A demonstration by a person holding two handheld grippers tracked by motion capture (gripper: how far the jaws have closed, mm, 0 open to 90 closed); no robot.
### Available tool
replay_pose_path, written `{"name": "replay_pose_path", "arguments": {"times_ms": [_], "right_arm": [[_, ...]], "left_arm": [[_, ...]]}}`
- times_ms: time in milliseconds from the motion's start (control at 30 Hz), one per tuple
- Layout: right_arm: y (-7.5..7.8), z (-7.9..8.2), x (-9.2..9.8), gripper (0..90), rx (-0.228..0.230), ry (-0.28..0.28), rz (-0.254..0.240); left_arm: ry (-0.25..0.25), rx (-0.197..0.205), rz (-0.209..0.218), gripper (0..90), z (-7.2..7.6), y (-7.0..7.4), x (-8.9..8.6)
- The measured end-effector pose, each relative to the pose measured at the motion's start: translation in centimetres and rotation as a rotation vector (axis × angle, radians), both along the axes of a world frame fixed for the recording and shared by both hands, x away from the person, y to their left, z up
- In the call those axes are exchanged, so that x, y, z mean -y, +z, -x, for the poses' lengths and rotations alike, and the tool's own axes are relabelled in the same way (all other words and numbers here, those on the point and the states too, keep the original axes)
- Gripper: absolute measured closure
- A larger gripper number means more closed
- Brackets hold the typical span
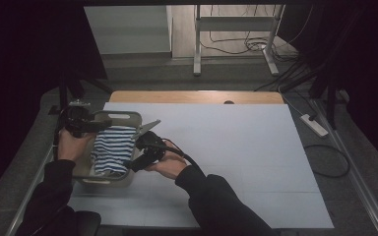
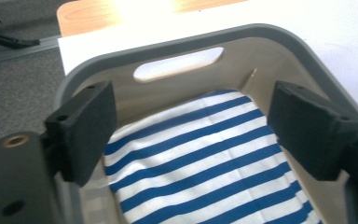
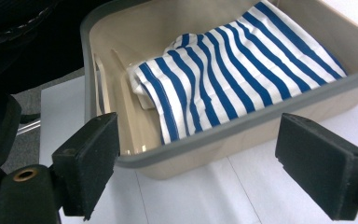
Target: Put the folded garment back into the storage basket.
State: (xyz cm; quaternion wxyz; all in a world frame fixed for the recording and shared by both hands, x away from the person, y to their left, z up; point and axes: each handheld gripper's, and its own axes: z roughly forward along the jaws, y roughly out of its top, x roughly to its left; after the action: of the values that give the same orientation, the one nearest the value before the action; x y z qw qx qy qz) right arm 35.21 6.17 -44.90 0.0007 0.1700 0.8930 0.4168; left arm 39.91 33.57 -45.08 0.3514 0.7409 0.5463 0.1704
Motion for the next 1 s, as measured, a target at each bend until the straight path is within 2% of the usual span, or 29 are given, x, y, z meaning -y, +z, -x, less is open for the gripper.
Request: {"name": "replay_pose_path", "arguments": {"times_ms": [133, 200, 400, 700, 1000], "right_arm": [[0.1, -0.1, 0.5, 12.0, -0.011, 0.003, -0.005], [0.1, -0.2, 1.1, 11.8, -0.046, 0.010, 0.009], [0.1, -0.2, 2.1, 11.2, -0.058, 0.012, 0.015], [-0.1, -0.5, 4.3, 5.2, -0.049, -0.017, 0.026], [-0.2, -0.6, 6.3, 0.6, -0.029, -0.048, 0.027]], "left_arm": [[-0.005, -0.002, 0.022, 13.1, 0.2, 0.0, 0.3], [-0.012, -0.006, 0.033, 12.8, 0.3, 0.0, 0.6], [-0.019, -0.002, 0.052, 8.6, 0.7, -0.2, 1.5], [-0.048, 0.011, 0.018, 1.8, 1.5, 0.0, 2.9], [-0.078, 0.019, 0.029, 0.0, 2.1, -0.1, 4.0]]}}
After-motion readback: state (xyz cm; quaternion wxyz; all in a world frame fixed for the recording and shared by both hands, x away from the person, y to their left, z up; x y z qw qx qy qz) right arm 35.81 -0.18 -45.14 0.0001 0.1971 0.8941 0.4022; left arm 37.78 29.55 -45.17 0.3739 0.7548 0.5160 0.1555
